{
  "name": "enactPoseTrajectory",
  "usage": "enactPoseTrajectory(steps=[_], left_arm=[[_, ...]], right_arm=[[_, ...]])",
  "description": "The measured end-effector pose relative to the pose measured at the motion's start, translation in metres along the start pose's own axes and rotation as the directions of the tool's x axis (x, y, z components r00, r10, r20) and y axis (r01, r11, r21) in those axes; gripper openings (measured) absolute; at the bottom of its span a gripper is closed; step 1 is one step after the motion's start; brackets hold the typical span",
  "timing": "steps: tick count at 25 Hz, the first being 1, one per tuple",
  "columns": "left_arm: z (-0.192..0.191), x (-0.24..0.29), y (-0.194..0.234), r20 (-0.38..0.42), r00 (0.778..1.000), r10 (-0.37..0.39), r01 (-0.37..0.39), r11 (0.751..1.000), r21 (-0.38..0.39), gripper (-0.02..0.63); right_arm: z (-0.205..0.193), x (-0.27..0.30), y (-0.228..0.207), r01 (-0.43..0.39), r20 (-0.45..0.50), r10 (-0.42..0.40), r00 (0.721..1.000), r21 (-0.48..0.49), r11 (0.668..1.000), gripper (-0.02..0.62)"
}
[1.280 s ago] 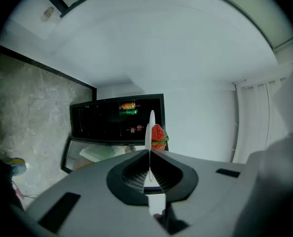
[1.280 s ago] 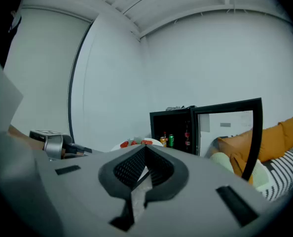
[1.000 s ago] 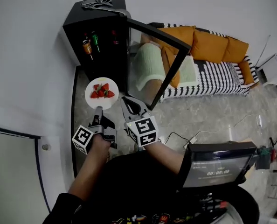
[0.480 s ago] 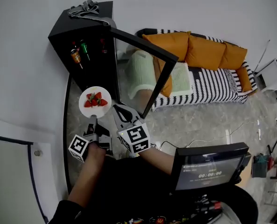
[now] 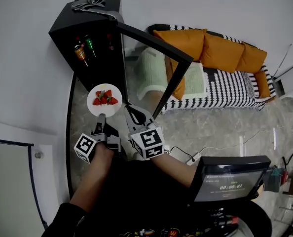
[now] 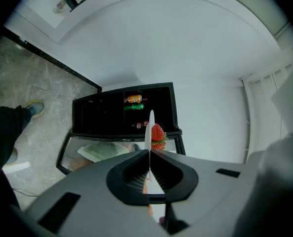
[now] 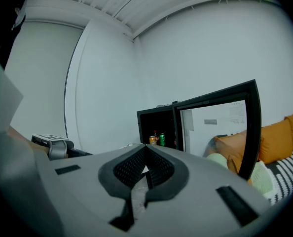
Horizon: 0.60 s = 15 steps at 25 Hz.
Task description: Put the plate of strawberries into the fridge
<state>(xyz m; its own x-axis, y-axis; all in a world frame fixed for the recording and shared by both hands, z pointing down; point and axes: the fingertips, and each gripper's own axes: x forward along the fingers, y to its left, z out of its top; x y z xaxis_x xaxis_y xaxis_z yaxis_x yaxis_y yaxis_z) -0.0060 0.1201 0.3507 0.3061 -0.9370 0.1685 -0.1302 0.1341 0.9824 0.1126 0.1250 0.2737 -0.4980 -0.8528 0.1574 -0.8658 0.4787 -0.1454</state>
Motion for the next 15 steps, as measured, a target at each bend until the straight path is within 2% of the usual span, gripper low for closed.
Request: enactPoseTrajectory(steps=[8,15], left_arm=[[0.01,0.023,0.005,-0.017,1.0,0.011,-0.011,1.0,-0.006,0.011],[0.038,0.043,0.01,-0.013,1.0,0.029,-0.029,0.999,-0.023,0.012]], right_arm=[[-0.007,0.017,-0.014,0.027,-0.006,-0.027,1.0,0.022,0.999,0.003],[-0.006,0.058,-0.004,-0.01,-0.038,0.011,0.999,0.016,1.0,0.003]])
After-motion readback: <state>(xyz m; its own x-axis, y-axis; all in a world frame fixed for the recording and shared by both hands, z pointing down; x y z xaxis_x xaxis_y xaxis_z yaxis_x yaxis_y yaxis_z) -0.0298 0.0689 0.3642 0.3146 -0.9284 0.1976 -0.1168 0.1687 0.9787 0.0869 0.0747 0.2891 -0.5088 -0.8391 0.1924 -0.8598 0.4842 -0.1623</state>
